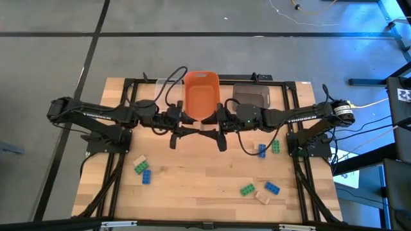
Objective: Sort & place blocks by color
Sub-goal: Put the top right brown block into the transparent bin
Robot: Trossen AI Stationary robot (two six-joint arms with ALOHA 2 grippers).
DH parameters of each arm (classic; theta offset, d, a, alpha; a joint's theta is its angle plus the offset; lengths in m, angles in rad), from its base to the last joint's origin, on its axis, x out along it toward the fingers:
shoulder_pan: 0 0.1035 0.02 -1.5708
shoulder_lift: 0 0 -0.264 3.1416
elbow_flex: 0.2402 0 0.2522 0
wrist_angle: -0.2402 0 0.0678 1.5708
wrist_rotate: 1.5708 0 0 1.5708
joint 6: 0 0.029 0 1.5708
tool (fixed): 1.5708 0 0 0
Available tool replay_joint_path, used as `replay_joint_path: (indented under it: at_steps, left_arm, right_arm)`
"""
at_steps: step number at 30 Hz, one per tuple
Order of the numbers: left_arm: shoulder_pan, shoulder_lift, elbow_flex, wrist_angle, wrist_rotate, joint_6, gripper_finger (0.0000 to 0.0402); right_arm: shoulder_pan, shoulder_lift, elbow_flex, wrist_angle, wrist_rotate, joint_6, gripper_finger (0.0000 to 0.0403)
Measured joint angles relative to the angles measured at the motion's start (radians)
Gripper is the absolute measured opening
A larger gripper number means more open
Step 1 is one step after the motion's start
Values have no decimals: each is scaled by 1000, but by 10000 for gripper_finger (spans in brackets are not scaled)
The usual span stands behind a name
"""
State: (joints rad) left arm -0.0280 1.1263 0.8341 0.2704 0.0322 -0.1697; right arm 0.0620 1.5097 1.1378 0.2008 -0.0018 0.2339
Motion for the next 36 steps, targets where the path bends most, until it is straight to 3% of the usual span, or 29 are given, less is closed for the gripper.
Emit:
replay_joint_path:
  at_steps: [3,7,17,22,29,36]
  left_arm:
    - [1,-37,0,-45,-14,22,120]
    - [12,-105,0,-129,-34,29,120]
    - [24,-274,-7,-322,-78,23,120]
    - [0,-358,-85,-295,-152,-5,120]
    - [-38,-459,-254,-99,-228,-71,120]
    - [-44,-497,-280,-96,-259,-75,120]
  right_arm:
    - [0,-23,0,-47,-9,27,294]
    - [-15,-81,0,-165,-12,55,331]
    - [-23,-248,0,-505,65,101,338]
    - [1,-284,0,-586,102,131,339]
    - [33,-290,0,-619,114,133,339]
    - [34,-314,-2,-794,114,162,339]
